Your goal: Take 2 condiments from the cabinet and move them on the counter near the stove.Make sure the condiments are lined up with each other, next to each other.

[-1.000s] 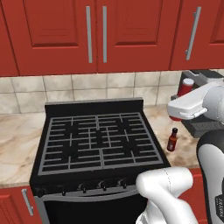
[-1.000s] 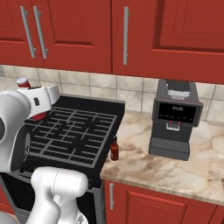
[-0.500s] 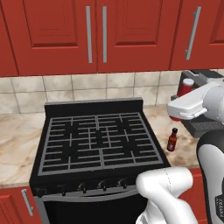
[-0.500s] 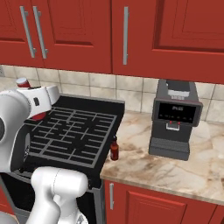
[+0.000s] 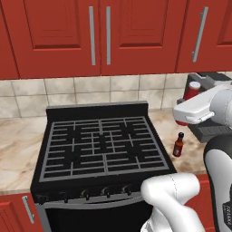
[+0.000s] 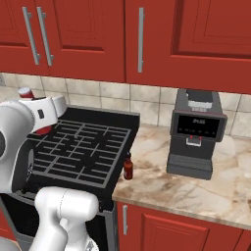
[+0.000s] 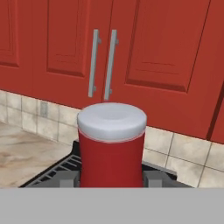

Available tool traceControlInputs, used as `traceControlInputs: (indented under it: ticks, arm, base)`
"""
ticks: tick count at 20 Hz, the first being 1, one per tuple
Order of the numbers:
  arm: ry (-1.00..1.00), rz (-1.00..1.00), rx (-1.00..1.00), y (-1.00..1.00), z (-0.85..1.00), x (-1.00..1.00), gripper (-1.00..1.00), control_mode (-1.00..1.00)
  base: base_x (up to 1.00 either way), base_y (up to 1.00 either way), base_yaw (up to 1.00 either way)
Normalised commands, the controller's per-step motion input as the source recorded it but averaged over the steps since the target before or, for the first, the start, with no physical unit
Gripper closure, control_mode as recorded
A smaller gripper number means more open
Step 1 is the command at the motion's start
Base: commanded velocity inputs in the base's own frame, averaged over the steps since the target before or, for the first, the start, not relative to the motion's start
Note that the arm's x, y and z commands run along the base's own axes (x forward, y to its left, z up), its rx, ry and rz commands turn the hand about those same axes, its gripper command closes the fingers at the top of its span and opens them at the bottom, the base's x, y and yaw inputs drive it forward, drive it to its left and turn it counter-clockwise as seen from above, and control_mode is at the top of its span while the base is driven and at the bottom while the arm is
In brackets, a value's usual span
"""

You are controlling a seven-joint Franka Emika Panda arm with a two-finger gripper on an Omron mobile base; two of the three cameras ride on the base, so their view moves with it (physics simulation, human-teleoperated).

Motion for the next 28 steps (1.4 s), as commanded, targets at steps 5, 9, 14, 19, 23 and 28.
traceControlInputs:
  ticks: [5, 9, 14, 19, 23, 28]
  arm:
    - [0.00, 0.04, 0.00, -0.15, -0.17, 0.01, 1.00, -1.00]
    - [0.00, 0.22, 0.00, -0.56, -0.36, 0.00, 1.00, -1.00]
    - [0.01, 0.25, -0.07, -0.47, -0.58, 0.01, 1.00, -1.00]
    - [0.05, 0.13, -0.09, -0.17, -0.70, 0.15, 1.00, -1.00]
    - [0.00, 0.01, -0.01, -0.07, -0.78, 0.26, 1.00, -1.00]
    - [0.00, 0.00, 0.02, -0.15, -0.29, 0.14, 1.00, -1.00]
  base:
    - [0.00, 0.00, 0.00]
    - [0.00, 0.00, 0.00]
    - [0.00, 0.00, 0.00]
    - [0.00, 0.00, 0.00]
    - [0.00, 0.00, 0.00]
    - [0.00, 0.00, 0.00]
